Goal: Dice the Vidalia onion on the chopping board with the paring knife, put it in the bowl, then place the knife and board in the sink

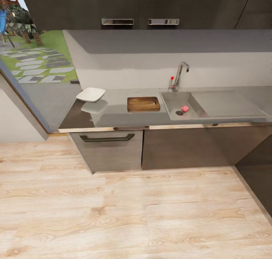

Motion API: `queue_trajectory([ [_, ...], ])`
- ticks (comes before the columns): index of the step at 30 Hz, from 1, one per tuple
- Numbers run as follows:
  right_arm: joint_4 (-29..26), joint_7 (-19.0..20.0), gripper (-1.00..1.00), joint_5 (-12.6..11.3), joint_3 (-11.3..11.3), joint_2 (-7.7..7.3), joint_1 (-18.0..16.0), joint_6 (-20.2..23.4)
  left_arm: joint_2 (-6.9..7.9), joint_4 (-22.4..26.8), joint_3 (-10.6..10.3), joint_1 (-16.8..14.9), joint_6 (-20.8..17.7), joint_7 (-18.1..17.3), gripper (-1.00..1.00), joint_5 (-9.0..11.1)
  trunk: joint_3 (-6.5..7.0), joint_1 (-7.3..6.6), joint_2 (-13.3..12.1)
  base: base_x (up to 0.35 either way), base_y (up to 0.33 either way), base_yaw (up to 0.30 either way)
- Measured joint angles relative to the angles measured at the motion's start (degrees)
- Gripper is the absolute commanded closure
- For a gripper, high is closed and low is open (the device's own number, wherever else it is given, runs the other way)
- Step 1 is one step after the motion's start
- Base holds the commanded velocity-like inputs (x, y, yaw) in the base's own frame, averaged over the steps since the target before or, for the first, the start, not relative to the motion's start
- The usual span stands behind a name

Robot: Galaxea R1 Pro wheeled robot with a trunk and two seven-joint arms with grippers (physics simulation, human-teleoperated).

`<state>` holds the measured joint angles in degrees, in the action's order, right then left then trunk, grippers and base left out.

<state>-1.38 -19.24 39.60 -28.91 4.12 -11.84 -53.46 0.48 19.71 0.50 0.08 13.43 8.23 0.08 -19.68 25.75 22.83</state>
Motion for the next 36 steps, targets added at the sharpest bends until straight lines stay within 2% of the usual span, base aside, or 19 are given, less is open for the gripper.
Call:
queue_trajectory([
  [4,0.1,0.0,-1.00,-0.2,-0.2,-0.88,0.0,0.0,0.03,0.3,0.1,0.0,0.1,0.1,-1.00,0.0,0.36,0.00,0.0,0.000,0.000,0.000],
  [8,0.2,0.0,-1.00,-0.3,-0.2,-2.68,0.0,0.0,-0.01,0.9,0.1,0.0,0.1,0.2,-1.00,0.0,0.73,0.00,0.0,0.000,0.000,0.000],
  [16,0.2,0.0,-1.00,-0.2,-0.1,-4.51,2.0,-1.8,-0.43,7.0,0.2,0.0,-0.9,1.0,-1.00,-0.1,1.46,0.00,0.0,0.000,0.000,0.000],
  [19,0.3,0.0,-1.00,-0.2,0.1,-4.32,2.4,-4.8,-0.68,10.3,0.1,-0.1,-2.9,3.5,-1.00,0.0,1.73,0.00,0.0,0.000,0.000,0.000],
  [22,0.4,0.0,-1.00,-0.1,0.2,-3.28,2.5,-6.3,-0.94,14.2,0.1,-0.1,-7.0,6.0,-1.00,0.0,2.01,0.00,0.0,0.000,0.000,0.000],
  [27,0.4,-0.1,-1.00,-0.2,0.1,-2.57,2.5,-6.5,-0.94,15.0,0.1,-0.1,-9.7,7.1,-1.00,0.0,2.46,0.00,0.0,0.000,0.000,0.000],
  [30,0.4,-0.1,-1.00,-0.2,0.0,-2.50,2.5,-6.4,-0.90,12.5,0.1,-0.1,-8.8,7.2,-1.00,-0.1,2.73,0.00,0.0,0.000,0.000,0.000],
  [36,0.4,-0.1,-1.00,-0.2,0.0,-2.47,2.5,-6.4,-0.74,7.7,0.0,-0.1,-1.7,7.3,-1.00,-0.1,3.28,0.00,0.0,0.000,0.000,0.000],
])
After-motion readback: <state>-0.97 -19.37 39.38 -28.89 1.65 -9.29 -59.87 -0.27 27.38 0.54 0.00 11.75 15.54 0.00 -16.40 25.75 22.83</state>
